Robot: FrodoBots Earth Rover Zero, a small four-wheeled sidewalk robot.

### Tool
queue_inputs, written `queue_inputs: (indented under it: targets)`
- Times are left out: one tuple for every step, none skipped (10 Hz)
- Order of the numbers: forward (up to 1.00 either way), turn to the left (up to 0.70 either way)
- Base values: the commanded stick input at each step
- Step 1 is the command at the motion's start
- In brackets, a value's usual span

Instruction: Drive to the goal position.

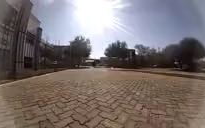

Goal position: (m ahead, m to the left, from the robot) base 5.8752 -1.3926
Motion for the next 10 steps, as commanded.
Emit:
queue_inputs:
  targets:
    - [0.78, 0.00]
    - [1.00, 0.00]
    - [1.00, 0.00]
    - [1.00, 0.00]
    - [1.00, 0.00]
    - [1.00, 0.00]
    - [1.00, 0.00]
    - [1.00, 0.00]
    - [1.00, 0.00]
    - [1.00, 0.00]
